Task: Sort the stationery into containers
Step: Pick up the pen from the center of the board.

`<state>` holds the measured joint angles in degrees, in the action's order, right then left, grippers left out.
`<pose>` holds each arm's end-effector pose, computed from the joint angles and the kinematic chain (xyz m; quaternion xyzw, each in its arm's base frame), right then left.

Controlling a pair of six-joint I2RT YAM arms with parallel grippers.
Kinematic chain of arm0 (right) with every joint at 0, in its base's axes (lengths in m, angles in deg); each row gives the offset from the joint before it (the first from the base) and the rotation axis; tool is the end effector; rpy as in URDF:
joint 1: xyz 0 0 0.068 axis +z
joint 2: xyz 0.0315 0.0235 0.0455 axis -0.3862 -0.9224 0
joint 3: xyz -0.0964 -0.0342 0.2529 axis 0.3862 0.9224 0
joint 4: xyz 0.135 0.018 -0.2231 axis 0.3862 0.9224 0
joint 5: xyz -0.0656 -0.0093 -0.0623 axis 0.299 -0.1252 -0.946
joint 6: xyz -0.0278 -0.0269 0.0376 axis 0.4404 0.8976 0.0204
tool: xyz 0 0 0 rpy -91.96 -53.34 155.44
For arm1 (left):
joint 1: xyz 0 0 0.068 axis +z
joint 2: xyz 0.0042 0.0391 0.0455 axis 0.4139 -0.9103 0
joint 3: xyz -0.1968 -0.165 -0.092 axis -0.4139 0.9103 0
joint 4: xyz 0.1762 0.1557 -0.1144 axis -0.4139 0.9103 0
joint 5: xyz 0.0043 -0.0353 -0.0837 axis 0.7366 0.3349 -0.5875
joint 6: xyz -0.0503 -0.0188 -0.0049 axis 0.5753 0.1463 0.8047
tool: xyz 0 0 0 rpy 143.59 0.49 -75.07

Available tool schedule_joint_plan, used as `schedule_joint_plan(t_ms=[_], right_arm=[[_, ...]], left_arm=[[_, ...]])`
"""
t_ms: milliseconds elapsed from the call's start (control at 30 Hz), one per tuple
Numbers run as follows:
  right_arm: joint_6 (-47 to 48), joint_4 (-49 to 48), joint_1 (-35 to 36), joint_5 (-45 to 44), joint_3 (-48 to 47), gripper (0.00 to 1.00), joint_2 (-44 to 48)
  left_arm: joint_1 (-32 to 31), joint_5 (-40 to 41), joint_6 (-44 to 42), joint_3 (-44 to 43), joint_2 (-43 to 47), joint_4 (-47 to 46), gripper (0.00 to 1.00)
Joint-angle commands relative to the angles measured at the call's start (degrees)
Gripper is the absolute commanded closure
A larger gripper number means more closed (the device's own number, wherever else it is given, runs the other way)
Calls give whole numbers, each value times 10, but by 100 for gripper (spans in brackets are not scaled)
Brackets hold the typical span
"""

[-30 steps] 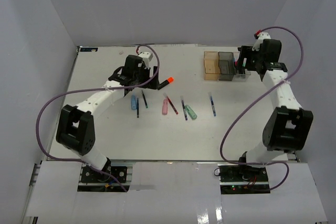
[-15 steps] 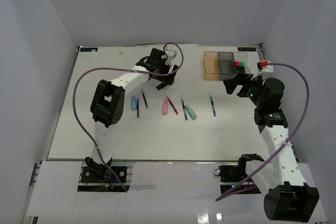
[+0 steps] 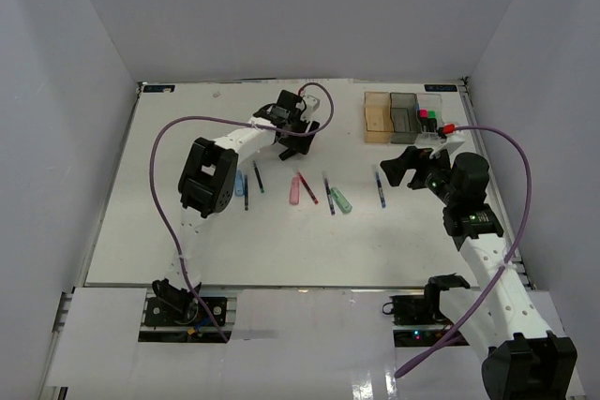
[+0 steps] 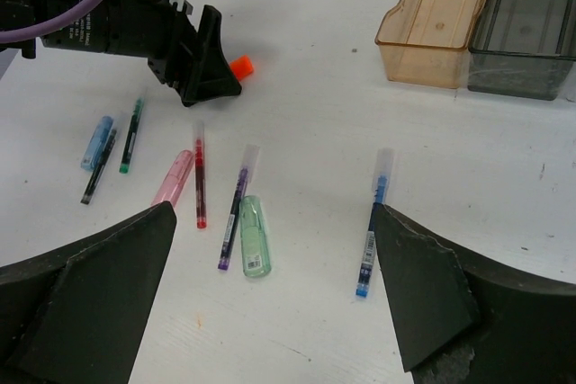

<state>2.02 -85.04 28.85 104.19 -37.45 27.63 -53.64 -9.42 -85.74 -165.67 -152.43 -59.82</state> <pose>0.1912 0.0314 0.2945 -0.0342 0.7677 0.2365 0.5946 0.4424 -0.2496 0.1623 0.2729 0.9076 -0.0990 0.3033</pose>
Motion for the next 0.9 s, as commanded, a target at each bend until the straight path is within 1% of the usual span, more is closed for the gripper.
schedule_joint_plan(t_ms=[0,67,100,167,200,267,300,367,467,500,600,633,667,700,733,767,800,833,867], right_arm=[[14,-17,7,5,2,3,3],[22,-15,9,2,1,3,2],[24,-13,11,0,1,3,3],[27,-12,12,-1,1,3,3],[28,-12,13,-3,2,3,5],[31,-10,13,-3,2,3,4],[34,-10,16,-2,2,3,4],[42,-8,21,-1,-3,2,4],[71,-2,50,-14,-13,3,-1],[79,-2,67,-17,-18,3,-9],[78,15,99,-24,-35,3,-29],[68,11,108,-28,-37,3,-33],[61,6,118,-29,-37,3,-38],[52,-20,136,-33,-37,3,-47],[35,-29,148,-37,-38,3,-55],[28,-37,161,-46,-40,2,-62],[23,-42,190,-56,-50,2,-82],[17,-49,205,-80,-56,2,-92],[13,-52,234,-94,-72,2,-115]], left_arm=[[-7,7,0,-30,-8,3,19],[-10,12,-3,-38,-18,7,22],[-10,15,-3,-39,-21,8,28],[-10,14,-2,-40,-23,8,33],[-11,11,-1,-39,-23,10,38],[-12,12,1,-36,-22,11,45],[-12,11,4,-31,-19,12,49],[-12,8,8,-30,-14,13,62],[-12,-2,27,-32,9,15,69],[-12,-6,57,-32,27,14,70],[-12,-15,102,-31,58,13,72],[-12,-15,144,-28,83,11,72],[-12,-18,168,-17,96,9,73],[-12,-26,191,-8,111,-1,73],[-12,-34,237,3,125,-9,74],[-12,-53,262,32,157,-20,74],[-12,-67,285,50,172,-47,73],[-14,-78,328,67,202,-59,73],[-15,-87,348,99,216,-82,73]])
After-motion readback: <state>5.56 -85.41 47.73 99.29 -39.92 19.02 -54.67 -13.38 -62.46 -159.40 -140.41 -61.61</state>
